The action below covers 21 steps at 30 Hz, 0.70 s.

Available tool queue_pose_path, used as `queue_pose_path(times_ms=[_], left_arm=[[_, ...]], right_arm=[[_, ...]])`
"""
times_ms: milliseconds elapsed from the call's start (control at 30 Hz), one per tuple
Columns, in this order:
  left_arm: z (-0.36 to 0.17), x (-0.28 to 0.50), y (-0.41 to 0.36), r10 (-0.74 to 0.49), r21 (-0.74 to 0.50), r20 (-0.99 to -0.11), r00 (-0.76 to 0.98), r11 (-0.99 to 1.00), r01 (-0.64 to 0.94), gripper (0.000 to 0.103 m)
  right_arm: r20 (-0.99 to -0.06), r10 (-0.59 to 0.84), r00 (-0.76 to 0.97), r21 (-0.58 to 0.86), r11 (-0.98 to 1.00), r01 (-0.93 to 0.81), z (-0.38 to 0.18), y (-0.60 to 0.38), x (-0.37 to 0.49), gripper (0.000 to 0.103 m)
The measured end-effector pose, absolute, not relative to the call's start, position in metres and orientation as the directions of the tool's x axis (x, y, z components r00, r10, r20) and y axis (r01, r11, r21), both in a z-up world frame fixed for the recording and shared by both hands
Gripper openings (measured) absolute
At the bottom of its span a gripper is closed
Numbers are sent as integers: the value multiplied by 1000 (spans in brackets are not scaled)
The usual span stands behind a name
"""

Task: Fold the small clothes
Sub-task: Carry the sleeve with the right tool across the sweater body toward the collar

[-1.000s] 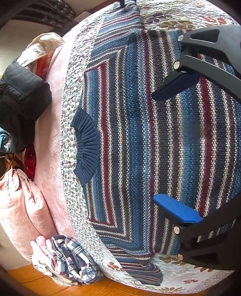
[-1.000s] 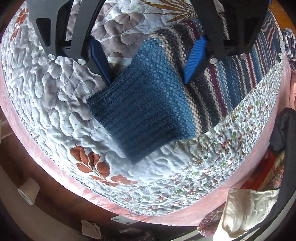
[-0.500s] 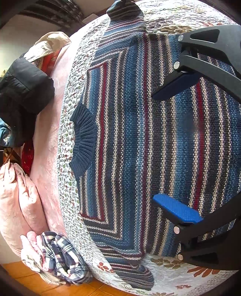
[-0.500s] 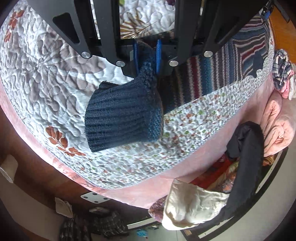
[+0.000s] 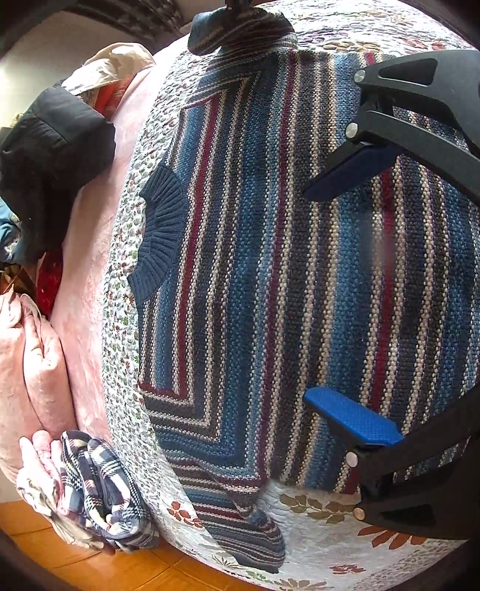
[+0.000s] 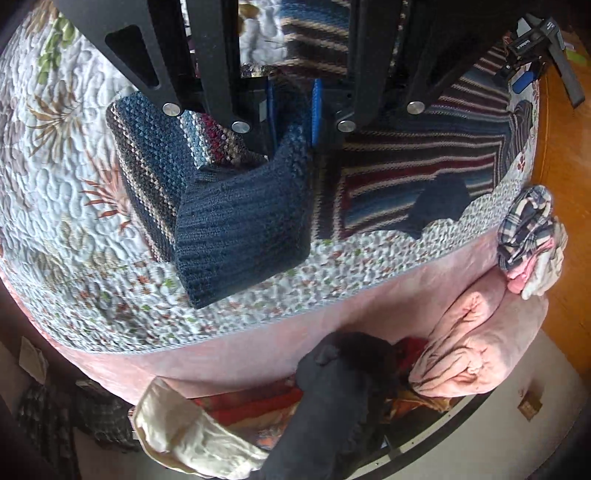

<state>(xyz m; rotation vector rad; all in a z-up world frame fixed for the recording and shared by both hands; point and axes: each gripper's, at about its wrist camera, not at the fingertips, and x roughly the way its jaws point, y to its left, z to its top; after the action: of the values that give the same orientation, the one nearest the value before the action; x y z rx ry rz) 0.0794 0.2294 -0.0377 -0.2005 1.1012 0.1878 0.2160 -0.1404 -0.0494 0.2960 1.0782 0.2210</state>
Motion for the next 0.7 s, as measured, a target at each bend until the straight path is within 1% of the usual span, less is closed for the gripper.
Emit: queue_pose_path(times_ms=[167,367,433,500,567,600,667,700], left_arm=[[-42,75,241,50,-74,-897,439,962,-261,100],[-45,76,246,61,-59,-900,431,964,-259,100],[-45,76,245,64,-53,-900,430,966,-254,100],[-44,78,244,66,-48,-899,432,968,-247,100],[-43,79,241,59,-51,-899,433,970,-238,100],[-42,80,239,56,-53,-899,435,971,-234,100],[-40,83,235,49,-57,-897,439,973,-225,100],[-39,84,232,43,-60,-897,441,974,-219,100]], right_arm=[[-840,333,428,319,942,-107,-56,-88,215,14],[-884,289,367,235,954,-185,-80,-43,214,14],[-895,279,347,213,953,-215,-89,-32,211,16],[-899,302,318,227,941,-251,-97,-24,207,22],[-892,357,277,274,915,-297,-102,-19,200,41],[-882,399,250,313,894,-321,-102,-16,196,42],[-852,485,197,389,839,-380,-100,-15,186,42],[-847,495,194,394,829,-398,-96,-15,179,42]])
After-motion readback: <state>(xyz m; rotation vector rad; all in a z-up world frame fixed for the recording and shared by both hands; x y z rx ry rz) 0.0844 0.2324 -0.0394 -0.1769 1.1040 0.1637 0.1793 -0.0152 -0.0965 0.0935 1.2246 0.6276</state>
